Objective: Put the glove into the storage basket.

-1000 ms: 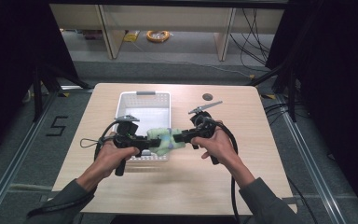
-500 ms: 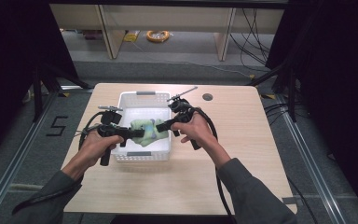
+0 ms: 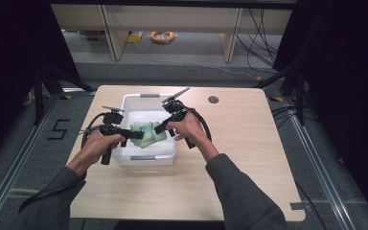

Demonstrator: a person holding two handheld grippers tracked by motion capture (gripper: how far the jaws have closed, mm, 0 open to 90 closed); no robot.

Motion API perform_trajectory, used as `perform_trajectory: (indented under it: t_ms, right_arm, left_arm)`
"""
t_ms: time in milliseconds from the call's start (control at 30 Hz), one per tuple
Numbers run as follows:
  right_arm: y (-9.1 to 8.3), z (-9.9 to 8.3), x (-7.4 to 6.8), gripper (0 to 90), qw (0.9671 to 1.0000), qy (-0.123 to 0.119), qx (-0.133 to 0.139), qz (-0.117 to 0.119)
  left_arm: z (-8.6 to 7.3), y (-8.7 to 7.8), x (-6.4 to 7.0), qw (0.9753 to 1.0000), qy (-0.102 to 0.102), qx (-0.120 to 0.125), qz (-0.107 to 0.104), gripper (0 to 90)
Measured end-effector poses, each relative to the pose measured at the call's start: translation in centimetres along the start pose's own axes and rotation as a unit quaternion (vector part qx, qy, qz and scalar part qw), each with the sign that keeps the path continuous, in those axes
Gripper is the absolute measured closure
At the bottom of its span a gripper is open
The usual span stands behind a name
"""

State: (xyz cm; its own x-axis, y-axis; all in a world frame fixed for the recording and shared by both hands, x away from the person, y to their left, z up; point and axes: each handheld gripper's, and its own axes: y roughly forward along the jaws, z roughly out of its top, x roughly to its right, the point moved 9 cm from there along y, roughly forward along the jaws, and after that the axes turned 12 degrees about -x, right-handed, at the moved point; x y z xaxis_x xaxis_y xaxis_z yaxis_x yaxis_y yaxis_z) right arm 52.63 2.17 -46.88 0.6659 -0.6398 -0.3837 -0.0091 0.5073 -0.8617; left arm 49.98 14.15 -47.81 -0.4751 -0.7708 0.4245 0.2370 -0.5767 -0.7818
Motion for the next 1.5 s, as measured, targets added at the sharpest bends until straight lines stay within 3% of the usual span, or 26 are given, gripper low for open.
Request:
perform_trajectory:
  t_ms: [300, 400, 467, 533, 633, 800, 833, 867, 1033, 1067, 1133, 1167, 1233, 1267, 1300, 1400, 1467, 1500]
  right_arm:
    - [2.6, 0.4, 0.9, 68.7, 0.9997, 0.011, -0.023, -0.001]
    - [3.2, 0.3, 1.3, 68.7, 0.9992, 0.021, -0.034, -0.008]
    - [3.5, 0.4, 1.2, 68.7, 0.9991, 0.022, -0.034, 0.010]
    - [3.9, 0.3, 1.8, 68.6, 0.9989, 0.020, -0.042, -0.009]
    - [4.3, 0.2, 1.8, 68.6, 0.9985, 0.030, -0.046, -0.002]
    - [4.7, 0.1, 2.1, 68.5, 0.9980, 0.028, -0.055, -0.012]
    - [4.9, 0.1, 2.0, 68.5, 0.9982, 0.031, -0.052, -0.004]
    - [4.9, 0.1, 2.2, 68.5, 0.9978, 0.026, -0.056, -0.022]
    - [5.4, 0.0, 2.4, 68.3, 0.9964, 0.030, -0.067, -0.042]
    - [5.4, 0.0, 2.4, 68.2, 0.9962, 0.031, -0.069, -0.043]
    - [5.5, 0.0, 2.4, 68.1, 0.9961, 0.030, -0.070, -0.045]
    - [5.6, -0.1, 2.3, 68.0, 0.9952, 0.041, -0.075, -0.047]
    - [5.7, 0.0, 2.3, 67.9, 0.9956, 0.032, -0.073, -0.048]
    - [5.7, 0.0, 2.3, 67.7, 0.9953, 0.034, -0.075, -0.051]
    - [5.8, 0.0, 2.5, 67.5, 0.9956, 0.022, -0.072, -0.057]
    - [5.9, 0.1, 2.3, 66.5, 0.9950, 0.032, -0.073, -0.060]
    - [5.9, 0.0, 2.3, 65.6, 0.9942, 0.033, -0.079, -0.066]
    - [5.9, 0.0, 2.3, 65.3, 0.9943, 0.025, -0.078, -0.068]
  left_arm:
    - [-0.7, 1.6, -2.2, 0.9993, -0.002, -0.034, 0.019, 68.3]
    - [-0.7, 2.0, -2.3, 0.9991, -0.004, -0.034, 0.023, 68.2]
    - [-0.9, 2.2, -2.5, 0.9984, 0.004, -0.048, 0.029, 68.2]
    - [-0.9, 2.6, -2.7, 0.9980, 0.002, -0.055, 0.032, 68.1]
    - [-1.0, 3.1, -2.9, 0.9969, 0.008, -0.066, 0.041, 67.8]
    - [-1.1, 3.6, -3.0, 0.9966, 0.001, -0.069, 0.044, 67.3]
    - [-1.2, 3.6, -3.1, 0.9963, 0.001, -0.073, 0.046, 67.3]
    - [-1.2, 3.8, -3.1, 0.9961, 0.002, -0.075, 0.047, 67.3]
    - [-1.4, 4.3, -3.1, 0.9947, 0.004, -0.085, 0.058, 66.7]
    - [-1.5, 4.3, -3.2, 0.9935, 0.013, -0.093, 0.064, 66.4]
    - [-1.6, 4.4, -3.2, 0.9933, 0.014, -0.094, 0.066, 65.5]
    - [-1.7, 4.5, -3.3, 0.9930, 0.012, -0.096, 0.068, 64.8]
    - [-1.7, 4.5, -3.5, 0.9918, 0.021, -0.099, 0.078, 63.2]
    - [-1.7, 4.5, -3.5, 0.9920, 0.019, -0.097, 0.078, 62.6]
    - [-1.8, 4.5, -3.6, 0.9918, 0.018, -0.096, 0.082, 61.3]
    - [-1.7, 4.5, -3.3, 0.9924, 0.012, -0.088, 0.085, 58.8]
    - [-1.7, 4.3, -3.4, 0.9916, 0.018, -0.088, 0.093, 54.9]
    - [-1.7, 4.3, -3.4, 0.9917, 0.011, -0.088, 0.093, 53.7]
